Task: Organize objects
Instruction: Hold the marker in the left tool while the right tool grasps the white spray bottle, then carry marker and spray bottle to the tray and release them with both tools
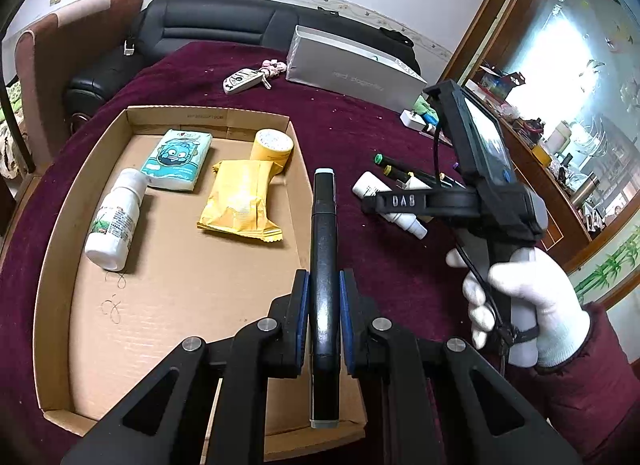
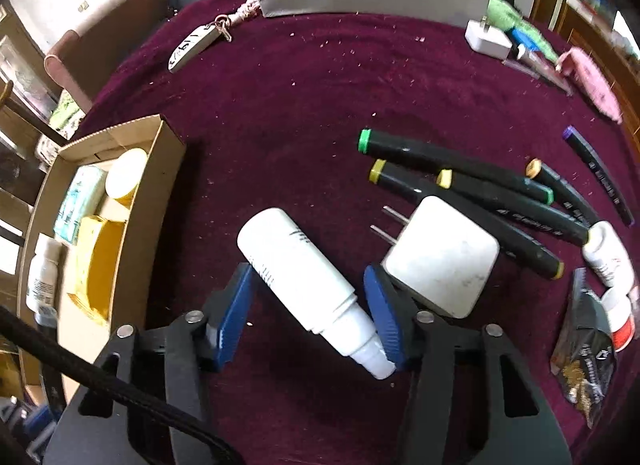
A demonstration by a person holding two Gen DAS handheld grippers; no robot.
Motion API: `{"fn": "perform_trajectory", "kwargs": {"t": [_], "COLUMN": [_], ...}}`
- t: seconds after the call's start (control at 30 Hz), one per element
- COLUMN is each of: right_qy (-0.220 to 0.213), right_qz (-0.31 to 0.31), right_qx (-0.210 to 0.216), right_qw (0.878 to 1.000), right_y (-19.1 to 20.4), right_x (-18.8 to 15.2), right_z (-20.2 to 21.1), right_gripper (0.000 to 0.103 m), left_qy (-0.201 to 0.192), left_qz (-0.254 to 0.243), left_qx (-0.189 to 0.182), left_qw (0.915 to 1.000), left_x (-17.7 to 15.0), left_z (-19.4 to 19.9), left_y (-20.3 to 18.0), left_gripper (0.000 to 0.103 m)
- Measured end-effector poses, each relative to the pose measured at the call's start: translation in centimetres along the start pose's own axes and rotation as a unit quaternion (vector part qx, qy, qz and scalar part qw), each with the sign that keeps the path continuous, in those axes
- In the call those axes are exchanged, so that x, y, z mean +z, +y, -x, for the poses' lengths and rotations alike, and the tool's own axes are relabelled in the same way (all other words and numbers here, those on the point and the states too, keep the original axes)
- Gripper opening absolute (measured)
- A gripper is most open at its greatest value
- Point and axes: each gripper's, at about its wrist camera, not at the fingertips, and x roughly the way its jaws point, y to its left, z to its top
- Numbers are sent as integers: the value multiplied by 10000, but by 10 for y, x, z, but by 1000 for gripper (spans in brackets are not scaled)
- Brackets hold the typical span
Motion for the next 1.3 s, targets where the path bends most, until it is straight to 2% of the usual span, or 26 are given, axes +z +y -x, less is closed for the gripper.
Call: {"fn": "perform_trajectory", "kwargs": {"t": [0.1, 0.17, 0.3, 0.67, 1.0, 1.17, 1.3], "right_qy": [-85, -164, -200, -267, -494, -347, -164], "right_qz": [264, 310, 317, -69, 26, 120, 243], "right_qx": [-314, -345, -476, 447, 1148, 1490, 1587], "right_qw": [9991, 9988, 9982, 9986, 9922, 9882, 9869], "right_y": [6, 9, 13, 14, 52, 88, 118], "right_x": [-7, -11, -14, -38, -51, -47, -43], "right_z": [1, 3, 4, 46, 90, 84, 67], "right_gripper": [41, 29, 27, 27, 28, 28, 28], "left_qy": [-11, -21, -76, -383, -610, -478, -224], "left_qz": [16, 2, -16, 253, 397, 393, 477], "left_qx": [14, 54, 114, 327, 783, 1051, 1043], "left_qw": [10000, 10000, 9999, 9984, 9943, 9925, 9932], "left_x": [-1, -2, -6, -17, -15, -8, -9], "left_z": [0, 1, 9, 50, 71, 60, 43], "left_y": [1, 1, 2, 28, 63, 87, 105], "left_gripper": [12, 12, 12, 12, 12, 12, 12]}}
